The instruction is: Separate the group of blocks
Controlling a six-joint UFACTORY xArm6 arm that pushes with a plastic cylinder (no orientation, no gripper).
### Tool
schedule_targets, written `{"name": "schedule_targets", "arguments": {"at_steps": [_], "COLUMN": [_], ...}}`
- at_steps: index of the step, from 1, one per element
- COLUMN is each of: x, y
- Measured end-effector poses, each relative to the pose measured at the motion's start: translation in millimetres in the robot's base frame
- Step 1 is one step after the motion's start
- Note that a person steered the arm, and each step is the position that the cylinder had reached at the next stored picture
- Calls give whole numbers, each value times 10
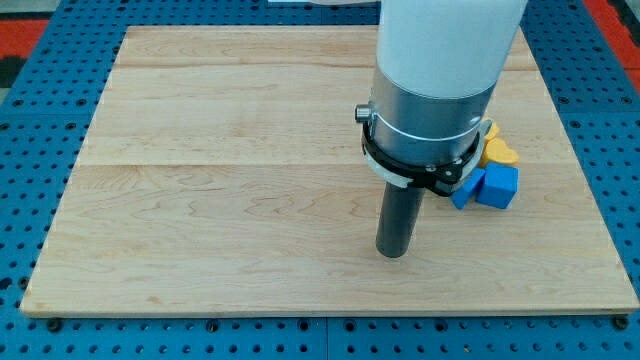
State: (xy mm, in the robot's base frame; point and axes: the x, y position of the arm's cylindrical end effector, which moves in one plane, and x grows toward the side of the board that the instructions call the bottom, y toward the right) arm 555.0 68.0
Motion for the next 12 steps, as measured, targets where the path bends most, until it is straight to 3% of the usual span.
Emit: {"name": "schedule_targets", "arguments": {"at_steps": [5, 7, 8, 12], "x": [0, -198, -646, -1018], "y": [-181, 1358, 1319, 1746]}}
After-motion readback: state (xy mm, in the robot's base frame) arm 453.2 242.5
